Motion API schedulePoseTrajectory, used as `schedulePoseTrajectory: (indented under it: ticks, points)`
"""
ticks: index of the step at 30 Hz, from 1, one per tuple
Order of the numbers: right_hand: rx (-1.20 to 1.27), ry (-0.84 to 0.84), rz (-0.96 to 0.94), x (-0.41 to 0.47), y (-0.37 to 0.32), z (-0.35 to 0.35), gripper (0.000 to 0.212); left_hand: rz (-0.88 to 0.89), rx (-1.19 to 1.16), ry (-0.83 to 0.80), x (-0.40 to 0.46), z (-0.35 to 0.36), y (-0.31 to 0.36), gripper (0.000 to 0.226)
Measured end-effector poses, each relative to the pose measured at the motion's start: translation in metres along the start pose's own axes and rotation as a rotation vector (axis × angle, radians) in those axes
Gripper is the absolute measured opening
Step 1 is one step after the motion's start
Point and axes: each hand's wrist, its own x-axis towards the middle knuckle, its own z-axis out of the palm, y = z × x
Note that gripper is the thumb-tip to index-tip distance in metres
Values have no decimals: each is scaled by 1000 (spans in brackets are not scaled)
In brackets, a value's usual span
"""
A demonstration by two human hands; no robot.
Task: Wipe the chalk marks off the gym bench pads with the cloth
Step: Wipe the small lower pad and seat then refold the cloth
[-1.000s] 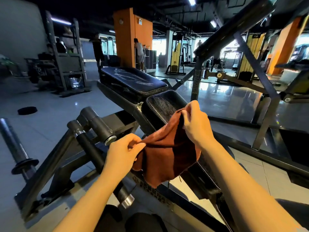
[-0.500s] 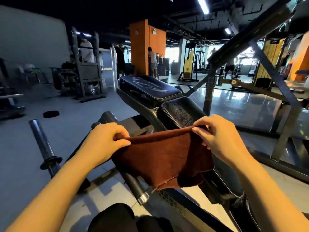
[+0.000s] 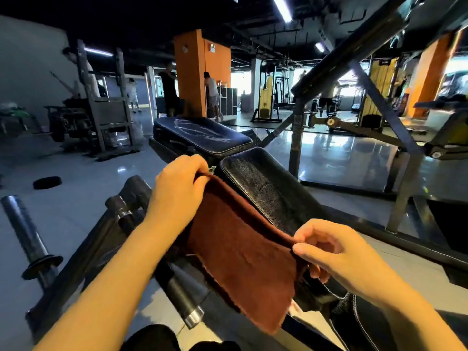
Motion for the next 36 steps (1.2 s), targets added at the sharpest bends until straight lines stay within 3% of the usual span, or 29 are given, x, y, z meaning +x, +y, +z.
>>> schedulePoseTrajectory:
  ticks: [2, 4, 6, 8, 10, 12, 15, 19, 23, 29, 33, 36]
  points:
    - [9, -14, 116, -10, 11, -4, 16, 227, -55, -21, 28, 43, 22, 4]
    - [-43, -12, 247, -19, 27, -9, 16, 419, -38, -182, 43, 96, 40, 22]
    - [-212, -16, 376, -25, 45, -15, 12, 487, 17, -467, 43, 139, 48, 50]
    - [-471, 97, 393, -25, 60, -20, 8, 444, 73, -587, 36, 160, 44, 60]
    - [-531, 307, 275, -10, 65, -15, 21, 427, -33, -493, 32, 163, 37, 55]
    - [-440, 421, 81, 22, 65, -1, 35, 380, -202, -382, 36, 151, 34, 43]
    - [-474, 277, -90, 82, 66, 31, 50, 297, -263, -148, 45, 128, 18, 25]
    - [-675, 119, -97, 136, 63, 59, 58, 150, -242, 121, 44, 103, -30, 19]
    - [-685, 91, -282, 185, 34, 68, 60, -45, -333, 189, 27, 108, -65, 21]
    - [-530, 102, -210, 216, 31, 54, 65, -82, -415, 74, 11, 125, -85, 38]
    - [-511, 170, -10, 168, 84, 26, 68, -136, -469, 108, 8, 130, -81, 39]
    - [-531, 238, 172, 112, 125, 8, 67, -66, -412, 52, 7, 131, -78, 44]
